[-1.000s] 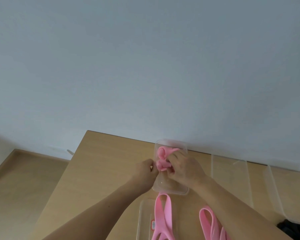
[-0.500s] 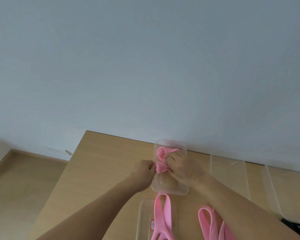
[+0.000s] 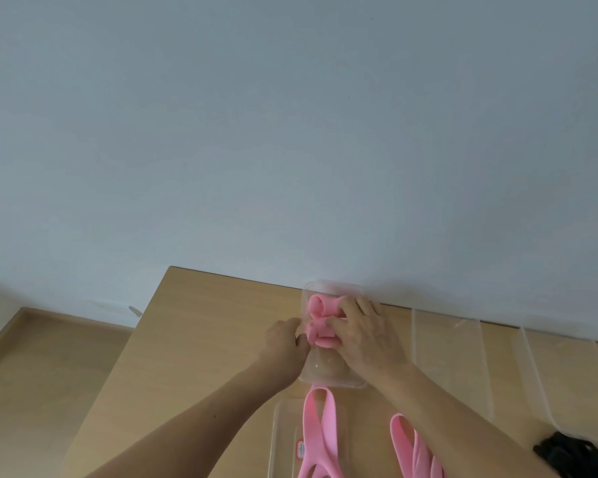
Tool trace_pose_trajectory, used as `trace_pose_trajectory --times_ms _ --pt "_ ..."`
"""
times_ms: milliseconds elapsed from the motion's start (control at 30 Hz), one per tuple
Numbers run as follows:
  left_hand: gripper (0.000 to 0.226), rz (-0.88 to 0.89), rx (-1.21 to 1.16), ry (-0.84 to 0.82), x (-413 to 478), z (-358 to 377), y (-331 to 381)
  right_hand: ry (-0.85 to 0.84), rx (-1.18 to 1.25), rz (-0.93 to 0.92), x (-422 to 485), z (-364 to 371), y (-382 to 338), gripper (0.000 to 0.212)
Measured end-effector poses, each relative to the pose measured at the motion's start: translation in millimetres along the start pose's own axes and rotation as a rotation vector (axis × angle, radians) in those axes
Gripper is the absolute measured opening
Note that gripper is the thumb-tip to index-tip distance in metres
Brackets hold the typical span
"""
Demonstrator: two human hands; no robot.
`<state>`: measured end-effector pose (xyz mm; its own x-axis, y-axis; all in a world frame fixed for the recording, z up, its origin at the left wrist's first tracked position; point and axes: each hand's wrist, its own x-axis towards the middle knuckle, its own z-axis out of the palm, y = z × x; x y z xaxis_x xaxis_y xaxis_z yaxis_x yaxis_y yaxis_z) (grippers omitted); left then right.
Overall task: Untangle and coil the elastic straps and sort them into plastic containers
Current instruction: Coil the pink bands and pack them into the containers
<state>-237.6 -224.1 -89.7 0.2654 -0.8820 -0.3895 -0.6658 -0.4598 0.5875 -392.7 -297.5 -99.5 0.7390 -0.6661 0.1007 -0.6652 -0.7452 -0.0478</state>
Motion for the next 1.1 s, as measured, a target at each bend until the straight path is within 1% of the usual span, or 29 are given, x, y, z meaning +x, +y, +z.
trace_pose_trajectory --times_ms 67,133,200,267,367,433,533,600,733,800,900,967,1000,1033,1100 --pt "0.052 0.057 0.157 0.104 -3 5 -3 -0.011 0.032 0.033 -3 3 1 0.025" --pt "0.061 0.233 0.317 0.215 -6 6 -5 -0.009 0.078 0.050 -3 2 0 0.023" --pt "0.059 0.398 0.476 0.198 -4 7 -7 -0.025 0.099 0.069 -4 2 -2 0.022" --pt "0.048 0.495 0.628 0.144 0 7 -8 -0.043 0.079 0.084 -7 2 -4 0.021" --pt "0.046 0.510 0.779 0.067 4 8 -9 -0.046 0.103 0.134 -12 1 -4 0.019" --pt "0.049 0.502 0.817 0.050 5 9 -10 -0.045 0.131 0.135 -14 2 -3 0.023" --pt "0.053 0.486 0.795 0.057 1 9 -11 -0.044 0.159 0.127 -17 0 -3 0.027" --pt "0.053 0.485 0.783 0.067 -2 6 -8 -0.033 0.185 0.137 -20 -3 -1 0.026" --pt "0.051 0.471 0.776 0.041 -5 3 -4 -0.081 0.205 0.145 -28 -12 2 0.028" --pt "0.052 0.440 0.731 0.033 -9 -1 -2 -0.070 0.219 0.156 -34 -18 -2 0.031" --pt "0.053 0.417 0.599 0.081 -20 -11 -3 -0.012 0.276 0.202 -51 -29 -14 0.033" --pt "0.052 0.415 0.504 0.114 -33 -16 -8 -0.002 0.289 0.223 -68 -35 -26 0.030" --pt "0.051 0.422 0.467 0.111 -41 -18 -12 0.004 0.321 0.262 -78 -37 -34 0.026" --pt "0.051 0.435 0.440 0.097 -50 -18 -17 0.009 0.364 0.314 -87 -38 -43 0.022" --pt "0.050 0.465 0.396 0.054 -68 -16 -29 -0.035 0.410 0.398 -106 -37 -64 0.015"
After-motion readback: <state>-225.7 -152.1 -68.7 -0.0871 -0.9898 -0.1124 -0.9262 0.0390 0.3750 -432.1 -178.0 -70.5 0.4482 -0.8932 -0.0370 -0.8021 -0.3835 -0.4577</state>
